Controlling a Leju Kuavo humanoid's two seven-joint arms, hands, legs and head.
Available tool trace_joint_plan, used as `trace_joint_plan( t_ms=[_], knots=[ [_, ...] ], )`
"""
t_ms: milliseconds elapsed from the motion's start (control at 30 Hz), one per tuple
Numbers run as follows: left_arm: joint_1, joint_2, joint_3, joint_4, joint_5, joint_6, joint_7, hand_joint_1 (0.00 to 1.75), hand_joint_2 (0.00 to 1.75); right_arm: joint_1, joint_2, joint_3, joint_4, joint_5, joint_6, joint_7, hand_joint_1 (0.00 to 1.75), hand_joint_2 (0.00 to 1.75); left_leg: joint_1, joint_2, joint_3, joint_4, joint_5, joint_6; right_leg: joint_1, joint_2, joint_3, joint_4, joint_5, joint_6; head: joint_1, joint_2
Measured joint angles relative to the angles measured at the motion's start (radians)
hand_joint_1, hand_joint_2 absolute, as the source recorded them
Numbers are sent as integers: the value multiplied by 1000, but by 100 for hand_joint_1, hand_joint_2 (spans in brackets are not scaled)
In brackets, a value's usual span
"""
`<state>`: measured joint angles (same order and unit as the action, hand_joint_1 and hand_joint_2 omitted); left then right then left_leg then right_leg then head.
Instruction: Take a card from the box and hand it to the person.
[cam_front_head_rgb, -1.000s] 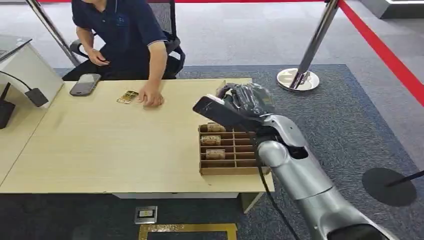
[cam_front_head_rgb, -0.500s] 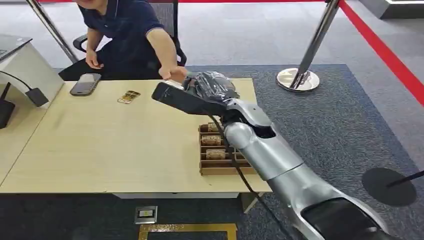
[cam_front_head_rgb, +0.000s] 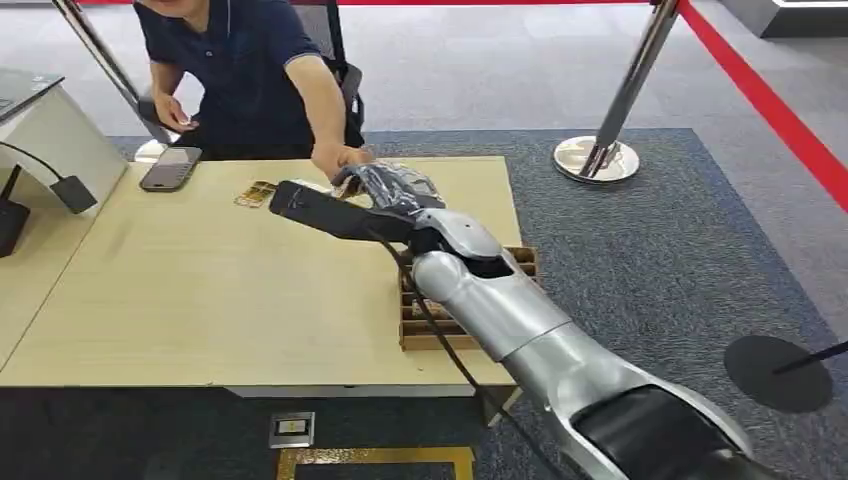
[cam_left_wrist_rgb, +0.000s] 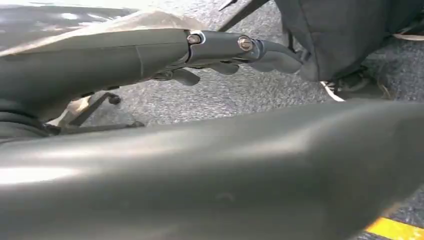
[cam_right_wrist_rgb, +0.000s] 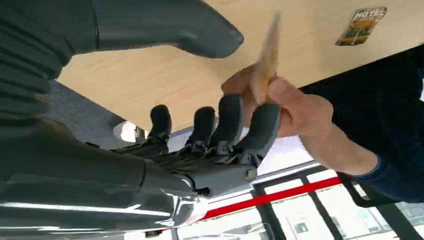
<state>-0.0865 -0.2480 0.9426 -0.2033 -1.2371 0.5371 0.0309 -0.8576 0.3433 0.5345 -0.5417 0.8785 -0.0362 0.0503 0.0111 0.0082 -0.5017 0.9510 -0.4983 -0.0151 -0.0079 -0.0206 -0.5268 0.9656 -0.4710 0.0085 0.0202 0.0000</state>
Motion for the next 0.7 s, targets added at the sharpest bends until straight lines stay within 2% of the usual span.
trace_joint_plan(
  t_ms=[433, 567, 700],
  knots=[
    [0, 0, 0, 0, 6, -2, 7, 0, 0, 13, -10, 6, 19, 0, -99, -57, 0, 0, 0, 0, 0, 0, 0, 0, 0, 0, 0, 0, 0, 0, 0, 0],
    [0, 0, 3, 0, 17, -2, -6, 0, 0, 57, -44, 6, -42, 22, -144, -59, 0, 0, 0, 0, 0, 0, 0, 0, 0, 0, 0, -1, 0, 0, 0, 0],
    [2, 0, 9, 0, 26, -2, -7, 0, 0, 166, -114, -5, -184, 94, -249, -11, 0, 0, 0, 0, 0, 0, 0, 0, 0, 0, 0, -2, 0, 0, 0, 0]
  ],
)
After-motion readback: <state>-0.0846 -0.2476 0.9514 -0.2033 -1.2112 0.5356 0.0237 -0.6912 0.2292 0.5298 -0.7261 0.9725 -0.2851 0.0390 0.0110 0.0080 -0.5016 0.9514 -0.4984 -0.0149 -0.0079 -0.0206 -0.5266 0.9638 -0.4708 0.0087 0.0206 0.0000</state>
